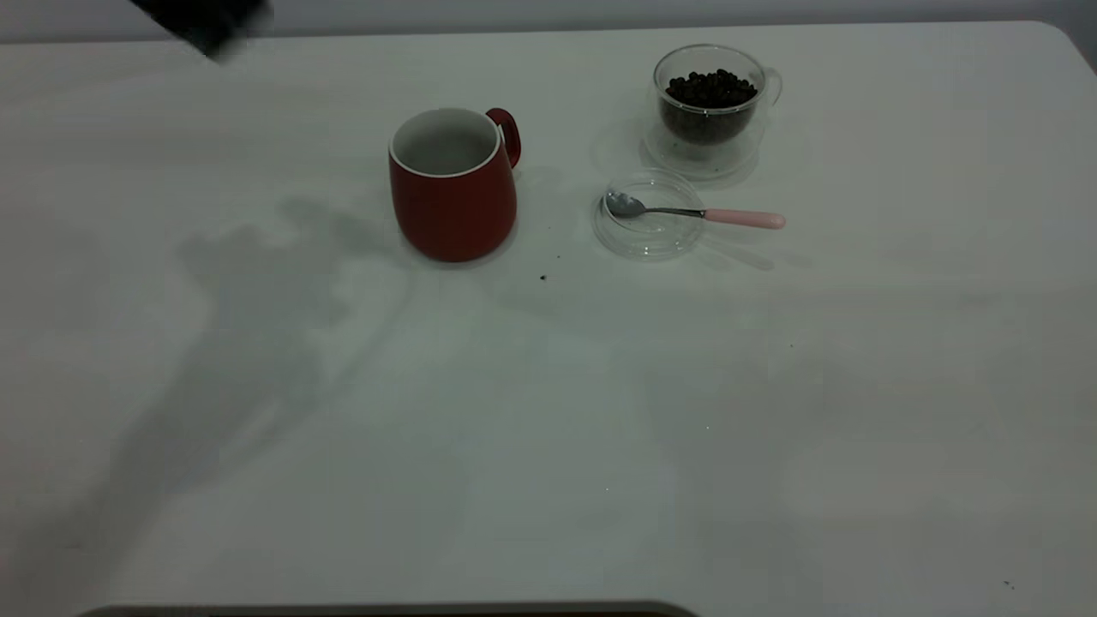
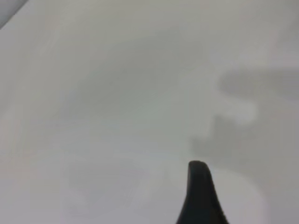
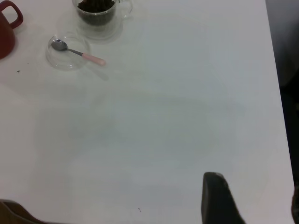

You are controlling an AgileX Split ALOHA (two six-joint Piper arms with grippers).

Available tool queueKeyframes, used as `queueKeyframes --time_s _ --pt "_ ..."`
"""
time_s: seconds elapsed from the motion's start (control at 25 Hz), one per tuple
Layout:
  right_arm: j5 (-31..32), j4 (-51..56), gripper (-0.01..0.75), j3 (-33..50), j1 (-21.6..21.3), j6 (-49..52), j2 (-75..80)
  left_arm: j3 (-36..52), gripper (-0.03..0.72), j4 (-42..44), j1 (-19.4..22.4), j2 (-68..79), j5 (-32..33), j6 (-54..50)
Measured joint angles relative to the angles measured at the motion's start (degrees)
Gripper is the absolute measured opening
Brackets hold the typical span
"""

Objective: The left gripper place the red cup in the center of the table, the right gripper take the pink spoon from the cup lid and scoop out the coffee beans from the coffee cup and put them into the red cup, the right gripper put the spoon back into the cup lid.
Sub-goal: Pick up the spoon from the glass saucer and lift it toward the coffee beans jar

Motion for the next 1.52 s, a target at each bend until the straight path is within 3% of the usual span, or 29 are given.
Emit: queueKeyframes --time_s 0.28,0.76,1.2,1.52 --pt "0.0 0.0 0.413 0.0 0.0 0.0 0.0 0.1 0.588 -1.11 3.1 -18.64 18.14 -2.5" --pt "0.0 0.0 0.413 0.0 0.0 0.0 0.0 0.44 0.588 -10.42 3.55 -44.09 37.54 5.65" --pt "0.0 0.0 0.413 0.0 0.0 0.0 0.0 0.51 0.588 -18.61 3.55 -66.3 38.39 7.97" --pt "0.0 0.0 0.413 0.0 0.0 0.0 0.0 4.01 0.588 -34.26 3.55 -78.69 38.44 18.31"
